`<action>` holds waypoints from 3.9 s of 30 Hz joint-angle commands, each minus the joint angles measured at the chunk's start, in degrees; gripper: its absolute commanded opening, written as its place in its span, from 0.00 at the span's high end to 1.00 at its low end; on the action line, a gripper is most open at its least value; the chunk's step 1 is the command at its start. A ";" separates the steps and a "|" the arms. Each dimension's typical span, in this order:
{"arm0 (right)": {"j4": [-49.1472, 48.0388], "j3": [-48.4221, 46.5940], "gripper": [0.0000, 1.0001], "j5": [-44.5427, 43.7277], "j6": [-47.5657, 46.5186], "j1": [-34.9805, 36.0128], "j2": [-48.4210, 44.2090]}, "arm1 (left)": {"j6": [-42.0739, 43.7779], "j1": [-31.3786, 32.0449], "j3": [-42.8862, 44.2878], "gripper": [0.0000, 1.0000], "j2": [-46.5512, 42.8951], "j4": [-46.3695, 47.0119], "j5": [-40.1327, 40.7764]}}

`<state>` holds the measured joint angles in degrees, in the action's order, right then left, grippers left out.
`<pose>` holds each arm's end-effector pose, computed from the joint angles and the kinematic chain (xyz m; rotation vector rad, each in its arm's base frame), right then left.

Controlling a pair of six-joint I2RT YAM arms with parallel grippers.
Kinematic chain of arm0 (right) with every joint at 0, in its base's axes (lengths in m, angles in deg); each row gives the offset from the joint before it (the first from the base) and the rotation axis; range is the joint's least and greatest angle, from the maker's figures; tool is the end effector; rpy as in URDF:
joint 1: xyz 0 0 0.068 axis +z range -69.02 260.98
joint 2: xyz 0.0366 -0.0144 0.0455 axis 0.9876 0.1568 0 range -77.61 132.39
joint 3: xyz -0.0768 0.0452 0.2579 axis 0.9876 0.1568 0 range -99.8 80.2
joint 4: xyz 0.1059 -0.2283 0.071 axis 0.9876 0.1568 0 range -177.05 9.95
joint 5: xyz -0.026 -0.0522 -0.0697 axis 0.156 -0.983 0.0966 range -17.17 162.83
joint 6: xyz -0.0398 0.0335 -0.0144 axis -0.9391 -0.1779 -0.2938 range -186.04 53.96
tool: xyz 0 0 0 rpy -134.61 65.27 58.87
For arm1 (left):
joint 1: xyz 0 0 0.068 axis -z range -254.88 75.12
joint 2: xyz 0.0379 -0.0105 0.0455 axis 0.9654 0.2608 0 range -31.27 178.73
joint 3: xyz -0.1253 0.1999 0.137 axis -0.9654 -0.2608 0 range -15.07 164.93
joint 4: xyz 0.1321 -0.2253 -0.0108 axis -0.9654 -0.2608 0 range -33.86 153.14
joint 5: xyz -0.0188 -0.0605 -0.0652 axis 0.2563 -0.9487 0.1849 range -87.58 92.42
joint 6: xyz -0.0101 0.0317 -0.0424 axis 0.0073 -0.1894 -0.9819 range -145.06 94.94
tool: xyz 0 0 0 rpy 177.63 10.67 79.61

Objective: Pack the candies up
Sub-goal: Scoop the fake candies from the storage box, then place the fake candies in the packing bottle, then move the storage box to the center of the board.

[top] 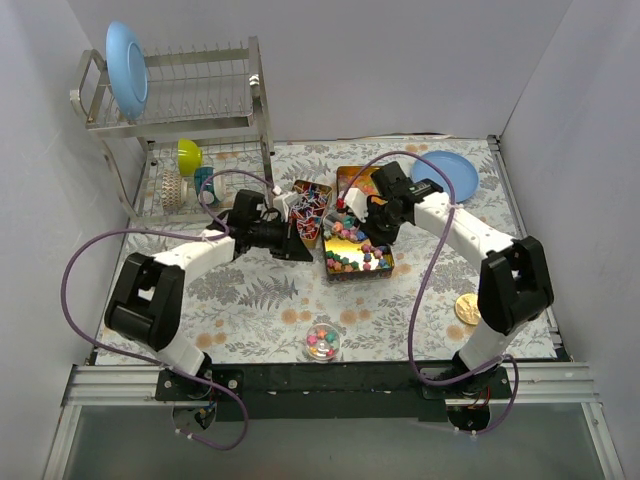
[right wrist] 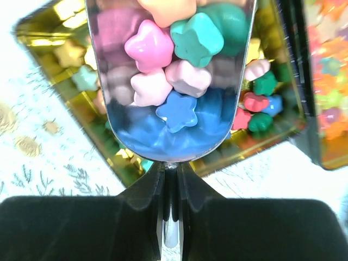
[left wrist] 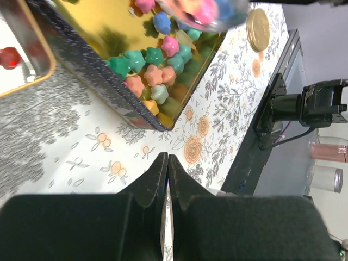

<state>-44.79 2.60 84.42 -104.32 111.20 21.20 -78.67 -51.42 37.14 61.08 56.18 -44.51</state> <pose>0.3067 0.1870 0.2443 -1.5481 2.1610 0.2251 0.2865 -0.1528 0.1932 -0.2508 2.6559 -1.5367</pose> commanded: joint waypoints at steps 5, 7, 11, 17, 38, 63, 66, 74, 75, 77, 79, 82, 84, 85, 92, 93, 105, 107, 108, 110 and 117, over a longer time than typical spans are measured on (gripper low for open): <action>8.97 1.57 0.99 6.77 -11.53 0.45 -11.78 | 3.50 -9.04 -1.58 1.00 -9.65 -4.11 0.88; 11.26 1.93 0.99 5.99 -14.09 1.85 -14.25 | 3.51 -9.92 -2.02 1.00 -10.88 -4.20 1.76; 16.09 2.11 0.99 0.47 -18.93 6.07 -16.97 | 2.80 -11.59 -3.77 1.00 -12.99 -3.06 3.95; 21.71 3.51 0.99 -8.06 -24.03 17.67 -19.70 | 3.33 -14.23 -7.29 1.00 -16.41 -1.13 6.68; 29.63 2.99 0.99 -31.10 -23.95 40.79 -12.68 | 0.26 -16.43 -10.55 1.00 -19.67 8.53 10.90; 32.62 -4.39 0.99 -50.26 -19.99 50.55 -5.20 | -0.01 -14.15 -0.97 0.66 -11.94 5.03 11.42; 32.71 -6.77 0.99 -50.62 -17.45 48.98 -6.08 | 0.34 -12.57 0.70 0.66 -9.48 3.89 13.70; 32.53 -9.67 0.99 -37.12 -3.66 30.72 -12.39 | 1.31 -6.41 6.58 0.68 -3.51 3.53 20.47; 32.53 -9.50 0.99 -35.52 -3.12 25.12 -12.93 | 1.22 -6.15 7.20 0.69 -1.76 3.45 20.83; 32.36 -8.45 0.99 -30.70 -2.15 19.91 -14.51 | 1.13 -5.71 8.17 0.70 0.01 3.36 20.84; 30.88 -7.05 0.99 -28.40 -1.18 13.22 -15.22 | 1.05 -4.66 9.05 0.71 2.11 3.27 21.27; 28.50 -7.30 0.99 -23.82 1.01 6.01 -15.22 | 1.39 -2.73 10.37 0.72 4.75 3.01 21.45; 27.97 -9.05 0.99 -20.48 2.15 2.50 -13.82 | 1.92 -1.50 11.60 0.72 6.16 1.96 21.71; 26.92 -9.67 0.99 -19.95 2.51 1.61 -13.55 | 2.53 -0.10 11.86 0.72 6.69 1.60 22.06; 25.42 -14.24 0.99 -18.01 2.25 -3.76 -10.22 | 3.77 3.95 12.83 0.72 10.73 -1.03 24.08; 25.42 -15.46 0.99 -17.84 2.25 -4.37 -9.86 | 4.12 4.22 12.75 0.72 10.91 -1.12 24.35; 26.38 -20.92 0.99 -14.94 1.72 -5.78 -3.89 | 3.34 11.51 10.64 0.71 11.27 -2.18 18.55; 26.65 -21.62 0.99 -14.41 1.72 -5.87 -3.09 | 1.93 12.39 10.11 0.69 10.48 -2.18 17.94; 26.65 -21.89 0.99 -14.41 1.72 -5.87 -2.83 | 1.40 13.18 9.50 0.69 10.30 -2.18 17.06; 26.82 -22.59 0.99 -14.32 1.72 -5.87 -2.04 | 0.78 13.97 9.06 0.68 9.86 -2.00 15.83; 27.00 -22.24 0.99 -14.67 1.89 -5.96 -0.98 | -0.71 16.70 9.67 0.67 10.21 -0.07 11.17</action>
<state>-18.06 -17.53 69.01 -103.06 105.69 20.08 -78.21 -36.14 46.43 72.56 55.28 -28.43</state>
